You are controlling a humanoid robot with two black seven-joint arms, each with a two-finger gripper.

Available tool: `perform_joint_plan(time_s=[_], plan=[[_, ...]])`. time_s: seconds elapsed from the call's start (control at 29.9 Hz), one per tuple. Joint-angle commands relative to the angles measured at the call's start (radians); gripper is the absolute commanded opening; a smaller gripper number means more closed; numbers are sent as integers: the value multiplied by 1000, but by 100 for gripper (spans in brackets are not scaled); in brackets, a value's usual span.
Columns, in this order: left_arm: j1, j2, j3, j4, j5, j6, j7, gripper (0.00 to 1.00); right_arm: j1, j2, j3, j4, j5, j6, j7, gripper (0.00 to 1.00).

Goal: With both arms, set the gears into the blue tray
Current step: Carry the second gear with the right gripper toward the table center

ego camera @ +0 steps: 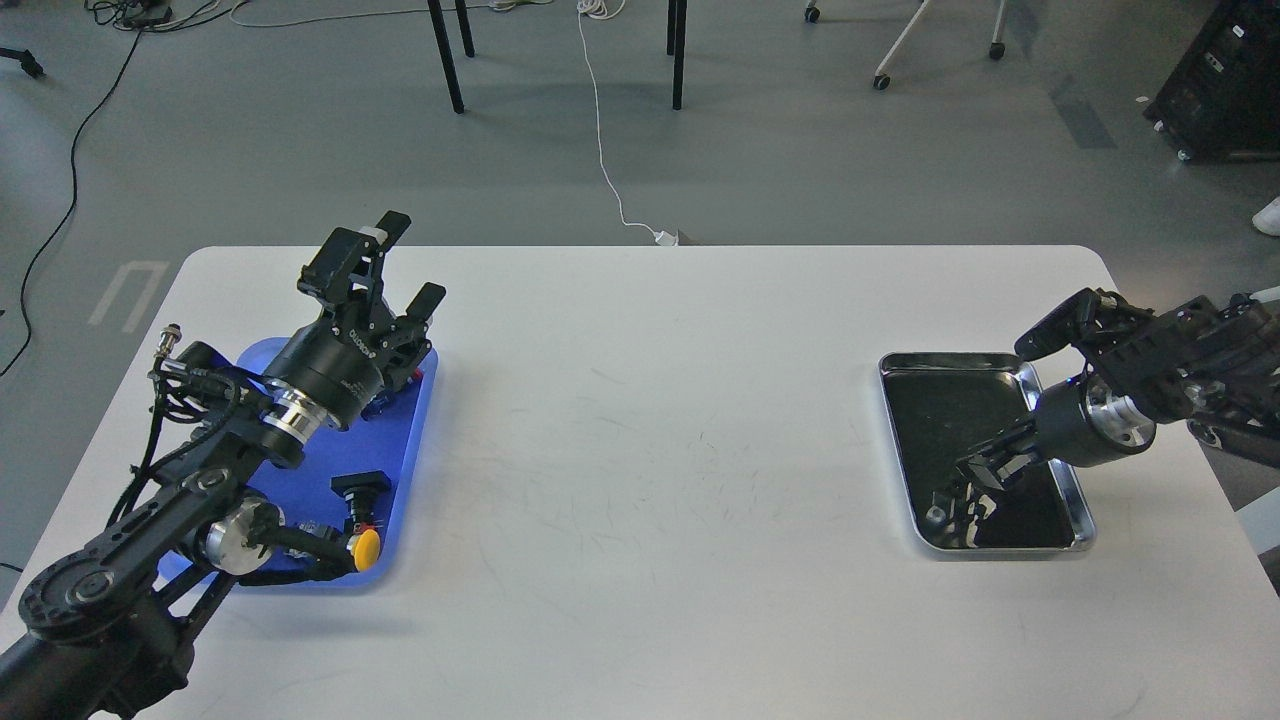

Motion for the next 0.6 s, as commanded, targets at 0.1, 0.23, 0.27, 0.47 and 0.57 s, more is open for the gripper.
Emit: perform_joint_plan(time_s=[0.1, 0.23, 0.27, 0.47, 0.57], plan=[[0, 5, -17, -6, 0, -1, 0, 98, 130, 110, -2, 37, 202, 6, 0, 24], [15, 11, -28, -9, -2, -1, -2, 98, 143, 269, -63, 2, 287, -4, 0, 24], [27, 11, -34, -11, -2, -2, -2, 98, 143, 304, -83, -16, 296, -8, 0, 24], [81, 17, -77, -36, 0, -21, -2, 98, 109, 508, -209, -122, 374, -145, 0, 24], [100, 22, -89, -37, 0, -22, -2, 98, 87, 572, -228, -124, 469, -187, 0, 24]])
